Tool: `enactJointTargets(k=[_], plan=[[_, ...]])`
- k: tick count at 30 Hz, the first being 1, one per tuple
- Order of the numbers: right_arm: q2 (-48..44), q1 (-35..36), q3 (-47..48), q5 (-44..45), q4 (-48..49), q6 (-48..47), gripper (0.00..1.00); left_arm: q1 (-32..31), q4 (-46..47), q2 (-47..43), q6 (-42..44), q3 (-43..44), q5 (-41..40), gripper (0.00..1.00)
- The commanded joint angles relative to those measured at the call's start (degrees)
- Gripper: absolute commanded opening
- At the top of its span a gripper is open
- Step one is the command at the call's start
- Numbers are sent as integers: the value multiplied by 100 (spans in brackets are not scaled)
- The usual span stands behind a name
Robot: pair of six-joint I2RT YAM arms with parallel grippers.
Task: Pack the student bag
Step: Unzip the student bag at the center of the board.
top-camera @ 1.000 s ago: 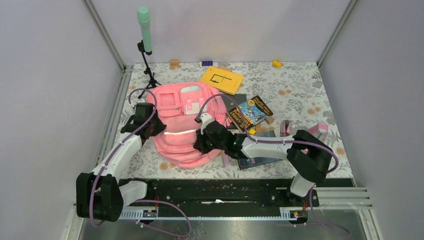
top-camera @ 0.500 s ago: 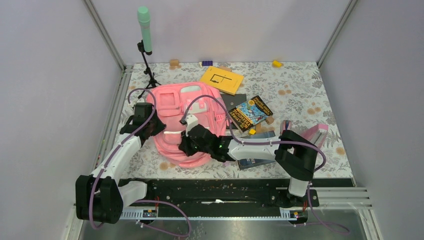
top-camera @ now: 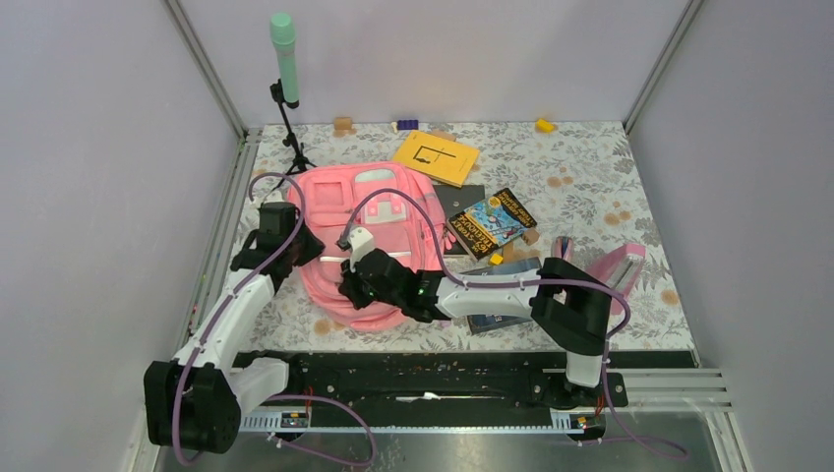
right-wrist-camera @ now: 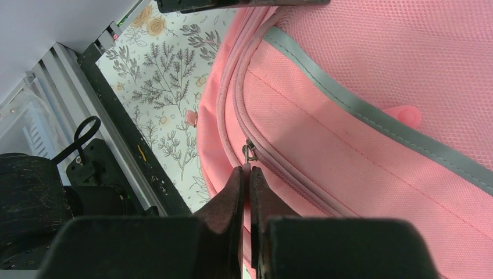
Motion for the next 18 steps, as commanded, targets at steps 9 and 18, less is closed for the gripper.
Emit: enactJointTargets(k=[9, 18], plan=[[-461, 104, -436, 38, 793, -155, 0, -13, -222, 100, 1049, 818, 22, 80], [-674, 100, -842, 98, 913, -67, 0, 122, -516, 755, 1357, 1142, 47, 62]])
